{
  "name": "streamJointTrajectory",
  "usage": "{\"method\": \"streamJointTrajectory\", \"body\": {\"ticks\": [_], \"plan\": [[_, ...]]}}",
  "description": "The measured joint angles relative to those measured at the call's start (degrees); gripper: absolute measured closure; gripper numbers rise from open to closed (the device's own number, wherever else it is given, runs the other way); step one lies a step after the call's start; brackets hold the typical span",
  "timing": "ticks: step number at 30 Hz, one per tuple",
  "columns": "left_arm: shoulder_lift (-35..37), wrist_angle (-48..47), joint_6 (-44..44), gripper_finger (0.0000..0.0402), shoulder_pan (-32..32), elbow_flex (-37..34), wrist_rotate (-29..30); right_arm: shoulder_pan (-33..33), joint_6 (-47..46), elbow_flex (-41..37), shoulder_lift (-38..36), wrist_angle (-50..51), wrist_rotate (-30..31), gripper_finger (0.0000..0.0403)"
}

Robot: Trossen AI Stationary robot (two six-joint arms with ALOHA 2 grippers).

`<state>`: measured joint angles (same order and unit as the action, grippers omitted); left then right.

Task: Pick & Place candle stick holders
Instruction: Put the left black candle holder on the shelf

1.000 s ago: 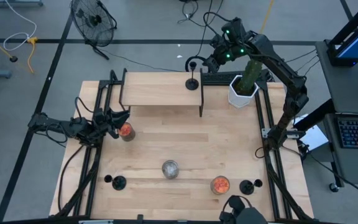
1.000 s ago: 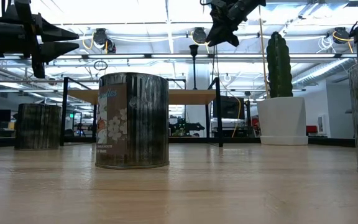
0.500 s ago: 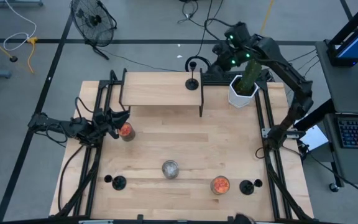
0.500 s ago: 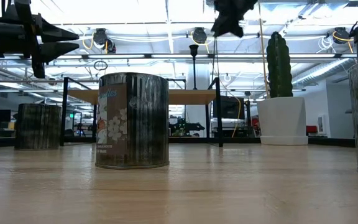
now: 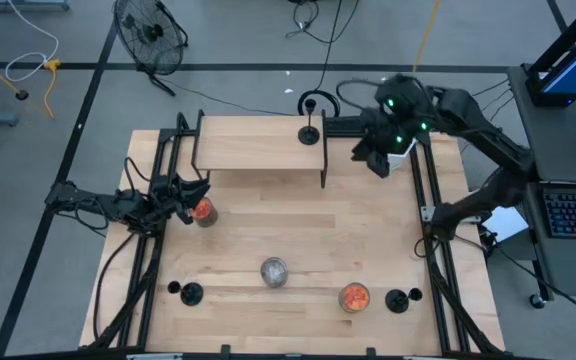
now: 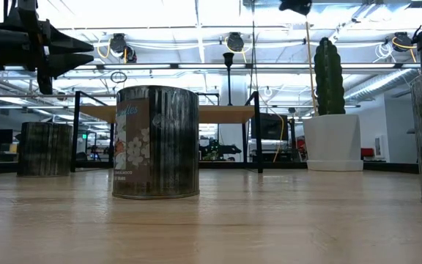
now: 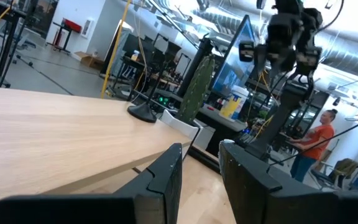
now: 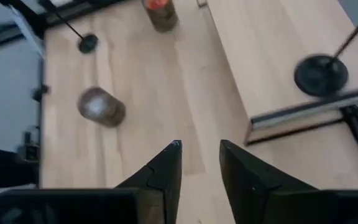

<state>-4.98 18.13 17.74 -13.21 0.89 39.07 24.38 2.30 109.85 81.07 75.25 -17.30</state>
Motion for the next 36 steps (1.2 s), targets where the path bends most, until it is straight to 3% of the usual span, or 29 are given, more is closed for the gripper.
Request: {"method": "streamJointTrajectory", "body": {"ticks": [8,20,31,36], "plan": [[0.0,0.1,-0.8,0.0289,0.0,0.0,0.0,-3.4,-3.0,-20.5,-14.3,-19.3,3.8,0.0397],[0.0,1.2,-1.1,0.0289,0.0,0.0,0.0,-3.4,-7.9,-46.7,-34.9,-41.1,3.9,0.0399],[0.0,2.0,-1.1,0.0289,0.0,0.0,0.0,-3.4,-13.7,-64.0,-48.6,-55.8,4.2,0.0402],[0.0,2.0,-1.1,0.0289,0.0,0.0,0.0,-3.4,-14.1,-69.3,-53.7,-57.4,6.8,0.0401]]}}
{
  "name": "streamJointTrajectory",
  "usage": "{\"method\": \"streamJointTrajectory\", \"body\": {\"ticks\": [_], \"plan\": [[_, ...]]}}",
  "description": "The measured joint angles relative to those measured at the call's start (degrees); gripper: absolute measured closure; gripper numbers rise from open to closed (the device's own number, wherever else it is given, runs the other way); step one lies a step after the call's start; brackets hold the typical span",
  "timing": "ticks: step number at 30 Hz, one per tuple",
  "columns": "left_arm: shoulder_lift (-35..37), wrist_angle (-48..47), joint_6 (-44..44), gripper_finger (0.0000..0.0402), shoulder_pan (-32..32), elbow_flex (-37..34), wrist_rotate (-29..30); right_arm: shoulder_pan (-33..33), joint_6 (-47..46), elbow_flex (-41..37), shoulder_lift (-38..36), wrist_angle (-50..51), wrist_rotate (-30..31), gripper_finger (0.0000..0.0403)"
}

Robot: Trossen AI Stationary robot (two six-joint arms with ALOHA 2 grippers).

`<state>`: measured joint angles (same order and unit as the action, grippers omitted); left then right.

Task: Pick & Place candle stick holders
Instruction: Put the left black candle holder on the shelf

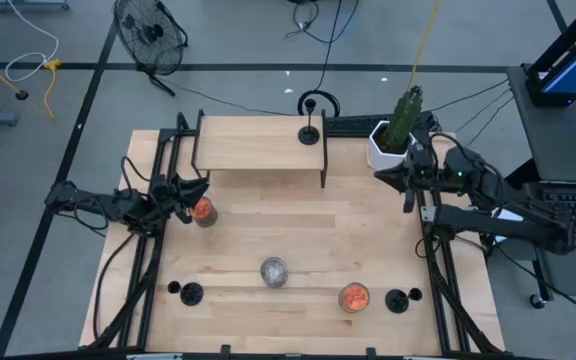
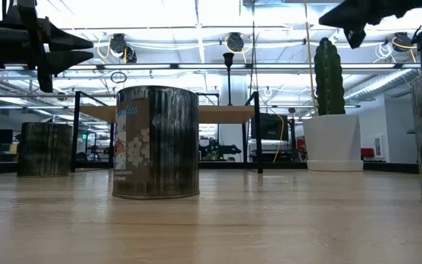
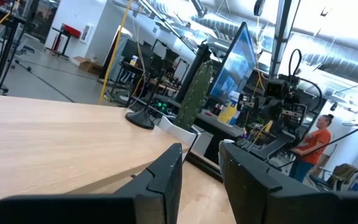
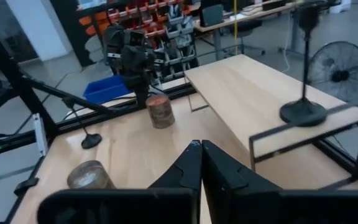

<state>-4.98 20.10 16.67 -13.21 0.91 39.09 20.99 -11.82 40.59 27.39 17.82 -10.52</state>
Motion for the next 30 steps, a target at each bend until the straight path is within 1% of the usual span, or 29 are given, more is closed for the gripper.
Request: {"method": "streamJointTrajectory", "body": {"ticks": [7,11,14,19,20,23,26,30], "plan": [[0.0,-0.5,0.0,0.0289,0.0,0.0,0.0,0.0,-2.7,-4.5,-5.9,-0.6,0.5,0.0402],[0.0,-0.5,-1.2,0.0289,0.0,0.0,0.0,0.0,-4.0,-7.5,-8.9,-4.0,3.1,0.0402],[0.0,-0.5,-1.5,0.0289,0.0,0.0,0.0,0.0,-4.2,-10.0,-11.0,-6.9,3.5,0.0402],[0.0,-0.2,-3.2,0.0289,0.0,0.0,0.0,0.0,-5.1,-12.8,-13.2,-7.4,6.7,0.0402],[0.0,-0.2,-4.2,0.0289,0.0,0.0,-0.3,0.0,-5.1,-13.2,-13.5,-7.3,7.6,0.0401],[0.0,-0.2,-7.1,0.0289,0.0,0.0,-1.6,0.0,-5.6,-14.6,-14.4,-7.4,7.7,0.0402],[0.0,-0.6,-7.6,0.0289,0.0,0.5,-3.6,0.0,-7.2,-16.6,-15.7,-7.6,7.5,0.0402],[0.0,-2.2,-8.3,0.0289,0.0,2.2,-7.4,0.0,-9.5,-21.0,-18.2,-13.2,7.4,0.0402]]}}
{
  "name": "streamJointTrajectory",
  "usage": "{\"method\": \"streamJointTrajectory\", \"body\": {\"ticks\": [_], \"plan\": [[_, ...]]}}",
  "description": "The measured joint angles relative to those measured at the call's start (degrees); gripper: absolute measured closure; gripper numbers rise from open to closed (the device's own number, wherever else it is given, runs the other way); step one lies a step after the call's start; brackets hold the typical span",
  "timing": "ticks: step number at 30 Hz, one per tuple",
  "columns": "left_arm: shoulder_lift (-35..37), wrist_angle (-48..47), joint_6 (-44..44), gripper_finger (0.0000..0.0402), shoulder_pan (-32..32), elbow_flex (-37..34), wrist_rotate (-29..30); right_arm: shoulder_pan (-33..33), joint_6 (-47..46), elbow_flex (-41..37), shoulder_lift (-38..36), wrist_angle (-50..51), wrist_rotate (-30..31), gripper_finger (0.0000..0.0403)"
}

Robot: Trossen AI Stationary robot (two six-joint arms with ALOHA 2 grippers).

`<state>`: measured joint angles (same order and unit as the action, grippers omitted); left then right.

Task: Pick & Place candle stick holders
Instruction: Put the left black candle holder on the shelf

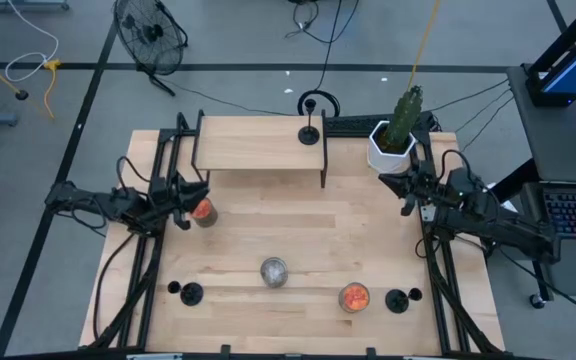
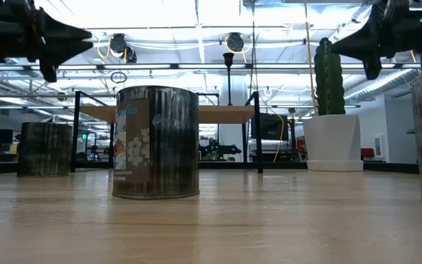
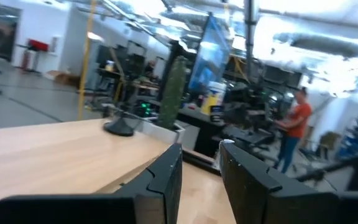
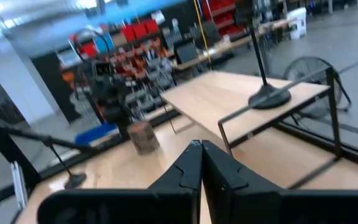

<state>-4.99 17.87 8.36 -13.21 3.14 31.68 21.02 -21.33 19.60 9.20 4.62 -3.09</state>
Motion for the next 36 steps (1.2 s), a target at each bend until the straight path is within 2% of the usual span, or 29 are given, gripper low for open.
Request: {"method": "streamJointTrajectory", "body": {"ticks": [6,10,20,28,36], "plan": [[-0.5,-12.7,0.3,0.0289,0.0,6.2,-4.5,0.0,-3.5,-7.4,-3.5,-11.5,0.0,0.0402],[-3.3,-22.4,2.3,0.0289,0.0,11.9,-8.0,0.0,-5.6,-10.8,-4.4,-15.9,0.1,0.0402],[-18.5,-39.2,5.8,0.0289,-0.7,27.4,-22.4,0.0,-7.2,-15.1,-4.5,-24.9,0.3,0.0401],[-32.7,-49.8,7.1,0.0289,-3.6,40.6,-23.1,0.0,-6.3,-15.3,-4.6,-25.3,0.1,0.0401],[-42.8,-58.8,12.4,0.0289,-7.2,52.2,-24.4,0.0,-5.5,-15.4,-4.6,-21.9,-0.1,0.0401]]}}
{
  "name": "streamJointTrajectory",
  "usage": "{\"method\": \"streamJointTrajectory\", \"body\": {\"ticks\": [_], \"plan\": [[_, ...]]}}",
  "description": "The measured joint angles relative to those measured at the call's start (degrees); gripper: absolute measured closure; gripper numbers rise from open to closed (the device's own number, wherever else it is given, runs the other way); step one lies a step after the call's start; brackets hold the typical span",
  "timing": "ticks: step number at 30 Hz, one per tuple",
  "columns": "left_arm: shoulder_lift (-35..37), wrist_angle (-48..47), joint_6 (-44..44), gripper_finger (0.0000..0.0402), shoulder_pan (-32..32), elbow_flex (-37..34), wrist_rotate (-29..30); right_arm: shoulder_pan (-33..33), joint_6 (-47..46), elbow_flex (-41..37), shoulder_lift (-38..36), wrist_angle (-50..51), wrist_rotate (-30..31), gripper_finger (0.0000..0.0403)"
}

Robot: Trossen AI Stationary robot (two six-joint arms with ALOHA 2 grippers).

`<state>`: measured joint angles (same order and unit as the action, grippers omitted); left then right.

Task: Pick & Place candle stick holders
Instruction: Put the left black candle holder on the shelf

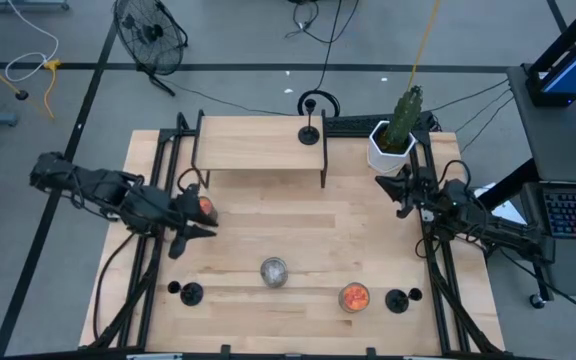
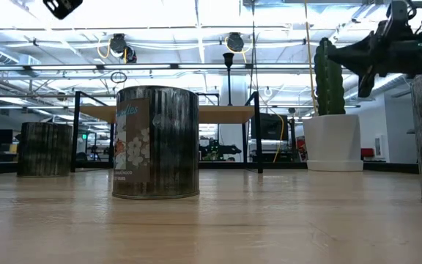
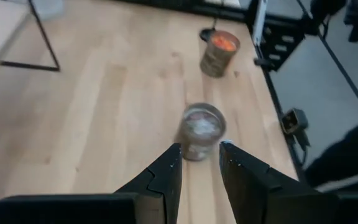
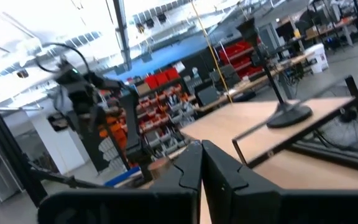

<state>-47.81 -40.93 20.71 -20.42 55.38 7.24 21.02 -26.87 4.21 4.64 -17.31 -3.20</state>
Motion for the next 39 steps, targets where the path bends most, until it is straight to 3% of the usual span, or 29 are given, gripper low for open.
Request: {"method": "streamJointTrajectory", "body": {"ticks": [10,17,26,33,39], "plan": [[-11.5,-16.2,9.5,0.0289,-5.4,16.0,-4.1,0.0,0.6,-0.1,0.0,4.7,-4.6,0.0402],[-17.0,-20.9,18.1,0.0289,-8.4,23.6,-9.3,0.0,5.1,-0.1,0.0,9.5,-4.6,0.0402],[-18.4,-21.1,32.1,0.0289,-11.4,24.7,-15.9,0.0,17.0,-0.1,0.0,13.0,-4.6,0.0403],[-18.6,-21.0,46.4,0.0289,-14.7,24.7,-19.5,0.0,17.9,-0.1,0.0,13.1,-4.4,0.0403],[-18.6,-24.9,51.9,0.0289,-18.7,24.7,-16.7,0.0,17.9,-0.1,0.0,13.6,-4.4,0.0403]]}}
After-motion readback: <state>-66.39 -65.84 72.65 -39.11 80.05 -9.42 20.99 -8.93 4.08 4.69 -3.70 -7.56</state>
